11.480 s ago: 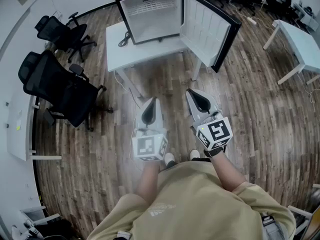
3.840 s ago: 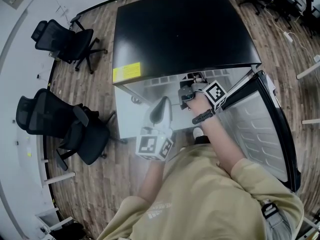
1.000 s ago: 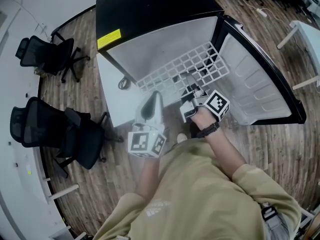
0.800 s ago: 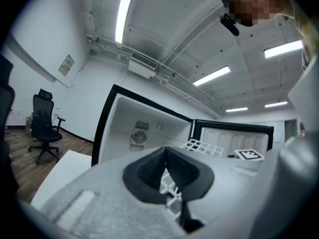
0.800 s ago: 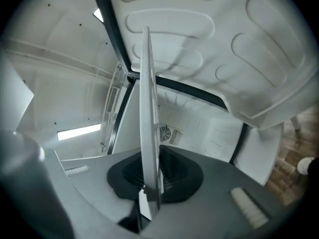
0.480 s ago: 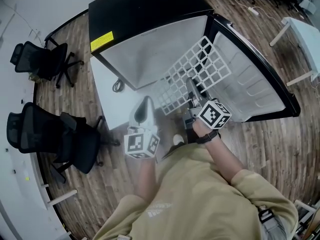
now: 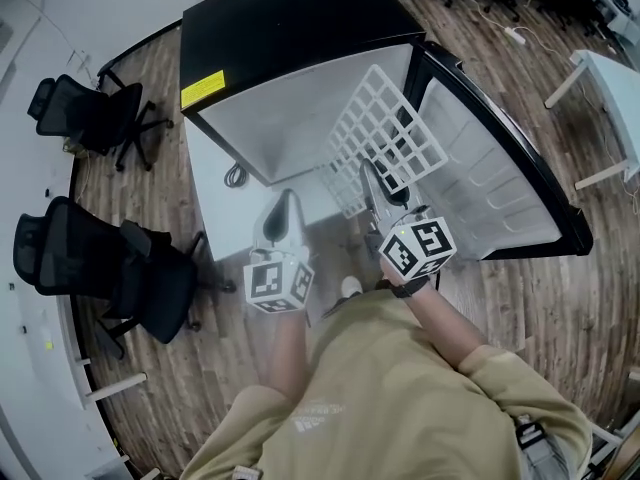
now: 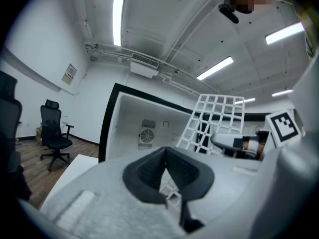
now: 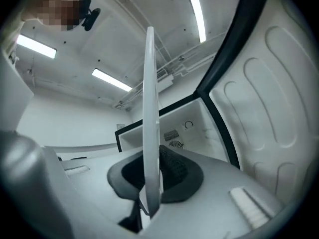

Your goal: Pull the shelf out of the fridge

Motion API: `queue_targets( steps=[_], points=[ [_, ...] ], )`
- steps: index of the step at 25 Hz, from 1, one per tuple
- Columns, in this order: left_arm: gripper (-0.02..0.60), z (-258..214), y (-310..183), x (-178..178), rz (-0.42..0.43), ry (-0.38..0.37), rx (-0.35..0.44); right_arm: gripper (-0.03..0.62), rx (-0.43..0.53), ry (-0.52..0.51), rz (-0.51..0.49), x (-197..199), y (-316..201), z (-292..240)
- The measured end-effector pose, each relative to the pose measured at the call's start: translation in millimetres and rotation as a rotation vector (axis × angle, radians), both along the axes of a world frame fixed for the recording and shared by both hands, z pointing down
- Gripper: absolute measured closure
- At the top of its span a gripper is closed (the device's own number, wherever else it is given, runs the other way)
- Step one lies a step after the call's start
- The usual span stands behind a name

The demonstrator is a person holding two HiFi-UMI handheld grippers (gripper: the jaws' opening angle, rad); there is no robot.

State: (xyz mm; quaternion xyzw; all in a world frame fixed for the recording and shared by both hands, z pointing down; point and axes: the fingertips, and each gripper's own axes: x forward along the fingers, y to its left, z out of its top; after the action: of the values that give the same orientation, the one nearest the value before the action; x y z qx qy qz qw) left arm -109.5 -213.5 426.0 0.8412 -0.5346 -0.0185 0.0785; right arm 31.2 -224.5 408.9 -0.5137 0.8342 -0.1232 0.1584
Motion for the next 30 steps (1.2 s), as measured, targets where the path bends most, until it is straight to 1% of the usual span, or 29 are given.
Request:
queue_targets(
  steps=[2, 5, 10, 15, 18, 22, 30],
  points=[
    [0.581, -9, -7, 4, -0.015, -0.027, 0.014, 0.566, 0.030, 0.042, -0.014, -2, -5, -12],
    [0.581, -24, -10, 13, -0.028, -0.089, 0.046, 0.566, 0.059, 0.107, -0.020, -1, -4, -25],
    [0.581, -35, -18, 11, -0.073, -0.127, 0.071, 0.566, 0.086, 0.172, -0.033, -1, -8, -33],
    [0.581, -30, -18, 4, -0.110, -0.143, 0.065, 0.566, 0.088, 0.244, -0.034, 1, -8, -29],
    [0.581, -29, -17, 1, -0.125, -0.149, 0.062, 0.566, 0.094, 0.288, -0.053, -5, -7, -27],
    [0.581, -27, -16, -2, -0.141, -0.164, 0.063, 0.566, 0.075, 0.306, -0.070, -9, -6, -23],
    [0.581, -24, -13, 0, -0.153, -0.164, 0.070, 0.566, 0.061, 0.347, -0.073, -5, -8, -18]
  ],
)
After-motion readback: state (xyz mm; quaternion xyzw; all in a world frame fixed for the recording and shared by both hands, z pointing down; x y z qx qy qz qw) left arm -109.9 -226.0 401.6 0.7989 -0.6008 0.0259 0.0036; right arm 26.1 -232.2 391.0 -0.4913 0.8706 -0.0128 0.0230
